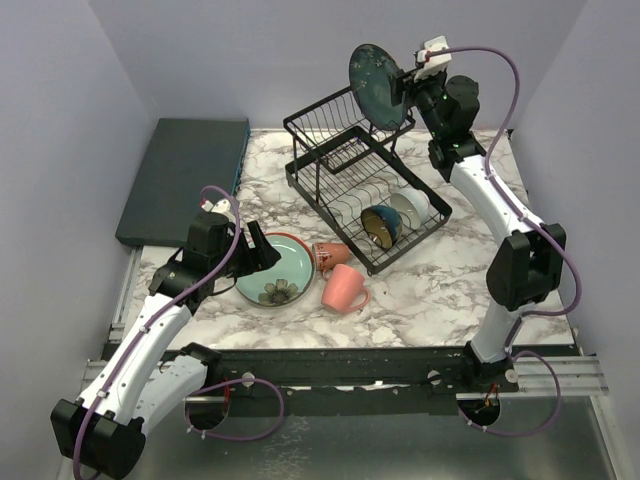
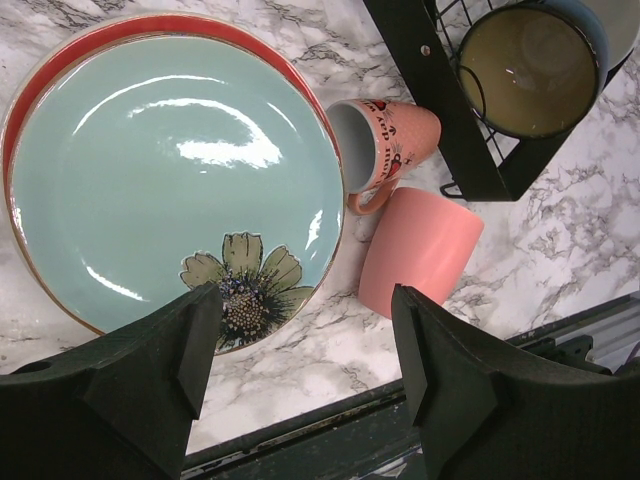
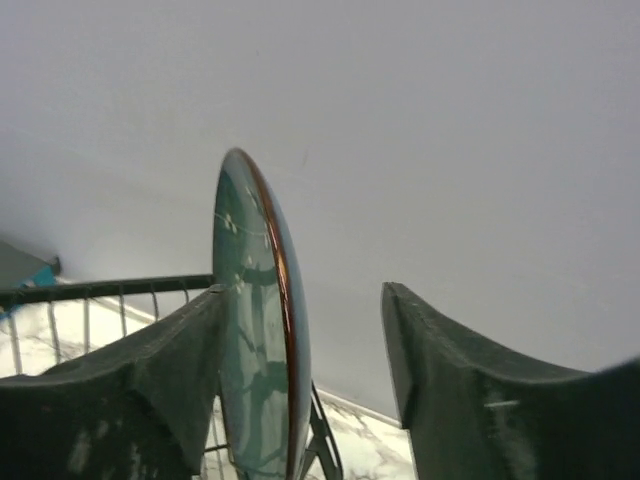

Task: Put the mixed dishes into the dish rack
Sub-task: Insert the plate into the dish rack.

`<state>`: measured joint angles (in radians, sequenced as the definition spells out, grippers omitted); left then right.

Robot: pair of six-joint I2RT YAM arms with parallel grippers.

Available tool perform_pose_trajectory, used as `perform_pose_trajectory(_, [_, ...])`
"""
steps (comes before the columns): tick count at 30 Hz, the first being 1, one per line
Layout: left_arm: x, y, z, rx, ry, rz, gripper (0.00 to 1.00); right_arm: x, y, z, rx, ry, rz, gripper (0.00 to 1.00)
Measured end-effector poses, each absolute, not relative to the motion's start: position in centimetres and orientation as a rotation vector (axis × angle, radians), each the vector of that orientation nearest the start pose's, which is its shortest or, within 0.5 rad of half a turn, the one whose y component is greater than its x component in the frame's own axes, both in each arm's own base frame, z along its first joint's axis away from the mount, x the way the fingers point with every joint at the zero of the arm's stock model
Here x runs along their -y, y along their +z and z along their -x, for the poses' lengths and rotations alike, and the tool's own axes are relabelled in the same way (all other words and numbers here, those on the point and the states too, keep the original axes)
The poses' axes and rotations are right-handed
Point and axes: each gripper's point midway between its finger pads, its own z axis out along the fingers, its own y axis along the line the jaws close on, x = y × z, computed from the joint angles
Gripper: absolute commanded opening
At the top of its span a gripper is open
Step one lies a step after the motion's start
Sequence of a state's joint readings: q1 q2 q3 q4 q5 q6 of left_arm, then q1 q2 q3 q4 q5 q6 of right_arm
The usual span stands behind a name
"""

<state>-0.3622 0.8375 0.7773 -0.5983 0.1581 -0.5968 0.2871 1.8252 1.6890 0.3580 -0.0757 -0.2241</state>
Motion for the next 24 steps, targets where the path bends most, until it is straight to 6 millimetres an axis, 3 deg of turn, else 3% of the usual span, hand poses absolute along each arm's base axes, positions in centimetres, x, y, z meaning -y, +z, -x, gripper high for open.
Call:
perform_pose_trajectory(7, [14.1,17.9,-22.8,-2.301,-0.691,0.178,0.78,-16.6,44.9,-54.2,-1.230,0.117,0.380,0.81])
perform_pose_trajectory(11, [14.2,18.1,-22.9,-2.295,-0.693,0.177,0.80,-16.3,46.0,-52.9,-1.244,0.136,0.368,0.84])
perform_pose_trajectory(18, [14.1,18.4,-22.8,-2.281,-0.698,0.175,0.83,-15.8,45.5,-50.5,-1.327,0.180,0.346,0.91])
perform_pose_trajectory(24, [14.1,18.7,-22.7,-2.268,-0.702,0.172,0.86,-15.4,43.7,-47.8,-1.436,0.242,0.328,1.00])
